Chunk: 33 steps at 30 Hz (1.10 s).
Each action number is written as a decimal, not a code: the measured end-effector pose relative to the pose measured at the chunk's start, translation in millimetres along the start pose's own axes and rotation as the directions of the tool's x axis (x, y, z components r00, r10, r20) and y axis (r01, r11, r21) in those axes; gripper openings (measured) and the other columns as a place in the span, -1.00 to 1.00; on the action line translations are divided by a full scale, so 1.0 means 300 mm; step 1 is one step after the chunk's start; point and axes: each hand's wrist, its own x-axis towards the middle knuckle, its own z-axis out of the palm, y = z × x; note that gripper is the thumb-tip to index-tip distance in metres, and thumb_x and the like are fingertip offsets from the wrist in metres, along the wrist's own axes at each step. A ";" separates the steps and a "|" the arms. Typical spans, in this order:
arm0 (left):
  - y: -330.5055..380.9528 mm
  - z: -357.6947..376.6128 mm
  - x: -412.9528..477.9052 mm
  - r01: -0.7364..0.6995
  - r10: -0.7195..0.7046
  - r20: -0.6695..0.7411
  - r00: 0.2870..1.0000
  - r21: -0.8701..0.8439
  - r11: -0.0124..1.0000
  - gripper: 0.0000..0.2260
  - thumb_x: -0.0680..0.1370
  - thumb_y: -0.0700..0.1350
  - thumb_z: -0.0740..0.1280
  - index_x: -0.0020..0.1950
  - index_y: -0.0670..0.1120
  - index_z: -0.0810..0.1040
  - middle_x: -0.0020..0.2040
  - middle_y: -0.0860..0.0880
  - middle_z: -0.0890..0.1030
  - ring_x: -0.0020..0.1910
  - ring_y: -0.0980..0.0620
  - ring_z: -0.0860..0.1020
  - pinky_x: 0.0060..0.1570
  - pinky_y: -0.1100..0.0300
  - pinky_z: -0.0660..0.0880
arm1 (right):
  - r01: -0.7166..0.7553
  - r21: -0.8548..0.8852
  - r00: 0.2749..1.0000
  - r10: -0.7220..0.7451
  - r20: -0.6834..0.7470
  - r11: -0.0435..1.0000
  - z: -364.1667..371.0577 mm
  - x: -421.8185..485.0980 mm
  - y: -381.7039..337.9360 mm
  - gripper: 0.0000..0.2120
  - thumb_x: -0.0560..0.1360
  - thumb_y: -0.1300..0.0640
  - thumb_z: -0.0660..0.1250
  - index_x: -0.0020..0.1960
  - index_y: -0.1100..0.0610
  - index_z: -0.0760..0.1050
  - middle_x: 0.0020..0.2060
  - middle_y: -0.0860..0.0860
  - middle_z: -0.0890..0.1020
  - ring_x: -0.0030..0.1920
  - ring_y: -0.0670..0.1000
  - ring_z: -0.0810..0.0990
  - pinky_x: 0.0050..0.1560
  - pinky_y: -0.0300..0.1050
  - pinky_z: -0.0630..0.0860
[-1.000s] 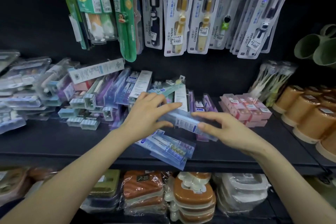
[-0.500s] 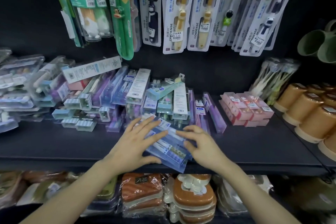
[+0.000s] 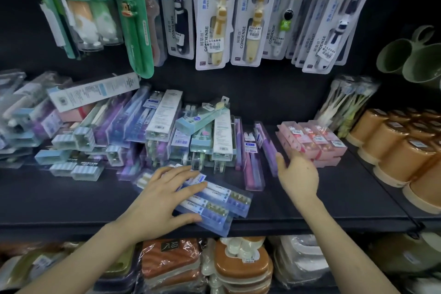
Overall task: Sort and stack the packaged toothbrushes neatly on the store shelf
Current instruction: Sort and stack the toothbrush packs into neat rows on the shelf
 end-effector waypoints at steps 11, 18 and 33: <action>0.032 0.017 0.074 -0.032 0.054 0.215 0.975 -0.104 0.994 -0.36 0.39 0.54 -0.04 0.43 0.40 -0.01 0.50 0.31 -0.09 0.47 0.31 -0.23 0.41 0.25 -0.39 | -0.225 0.277 0.961 0.167 0.219 0.934 0.071 0.054 0.068 -0.66 0.56 0.08 0.27 -0.36 0.13 0.34 -0.46 -0.03 0.41 -0.38 0.02 0.42 -0.38 -0.15 0.25; 0.046 0.011 0.074 -0.018 0.039 0.134 0.990 -0.161 0.987 -0.37 0.41 0.49 0.10 0.42 0.28 0.29 0.46 0.24 0.18 0.48 0.18 0.08 0.43 0.24 -0.13 | -0.195 0.557 0.981 0.159 0.113 0.807 0.044 0.006 0.046 -0.83 0.48 0.19 0.38 -0.12 0.15 0.37 -0.22 0.02 0.49 -0.25 -0.05 0.46 -0.32 -0.25 0.34; 0.037 0.018 0.065 -0.046 0.068 0.105 0.992 -0.197 0.979 -0.38 0.40 0.44 0.17 0.42 0.27 0.28 0.47 0.22 0.21 0.48 0.20 0.07 0.46 0.12 0.00 | 0.181 0.278 0.967 -0.222 0.122 0.943 0.006 -0.093 -0.041 -0.72 0.49 -0.03 0.39 0.10 0.12 0.58 0.10 0.02 0.51 0.12 0.05 0.50 0.13 -0.15 0.39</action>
